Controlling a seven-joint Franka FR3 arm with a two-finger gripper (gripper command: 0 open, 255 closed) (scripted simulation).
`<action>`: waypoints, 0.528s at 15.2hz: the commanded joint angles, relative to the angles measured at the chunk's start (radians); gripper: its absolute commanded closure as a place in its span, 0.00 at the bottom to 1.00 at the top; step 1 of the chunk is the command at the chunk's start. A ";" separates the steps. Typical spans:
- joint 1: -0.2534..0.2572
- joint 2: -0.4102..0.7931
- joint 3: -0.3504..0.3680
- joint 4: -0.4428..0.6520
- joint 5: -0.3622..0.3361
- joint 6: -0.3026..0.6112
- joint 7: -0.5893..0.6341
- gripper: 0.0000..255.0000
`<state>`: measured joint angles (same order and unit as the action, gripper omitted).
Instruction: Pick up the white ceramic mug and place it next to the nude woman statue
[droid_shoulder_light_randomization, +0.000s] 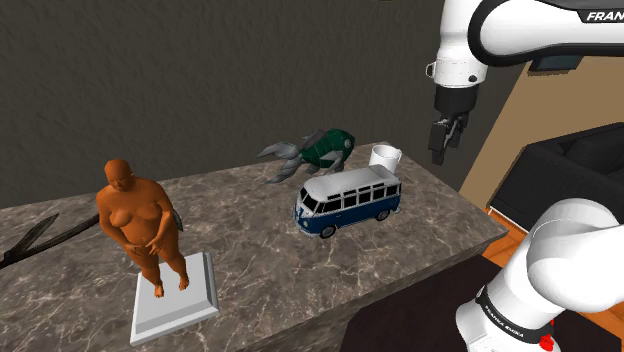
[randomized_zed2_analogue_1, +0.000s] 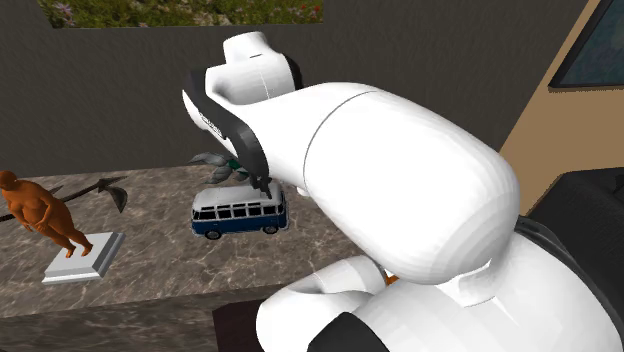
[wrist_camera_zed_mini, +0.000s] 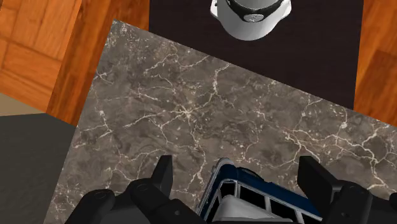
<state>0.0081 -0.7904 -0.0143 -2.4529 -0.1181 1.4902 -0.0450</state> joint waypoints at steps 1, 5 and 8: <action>0.000 0.000 0.000 0.000 0.000 0.000 0.000 0.00; -0.012 0.104 -0.059 -0.006 -0.030 0.137 -0.054 0.00; -0.018 0.195 -0.101 0.004 -0.044 0.236 -0.095 0.00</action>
<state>-0.0067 -0.6251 -0.0992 -2.4489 -0.1560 1.6880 -0.1233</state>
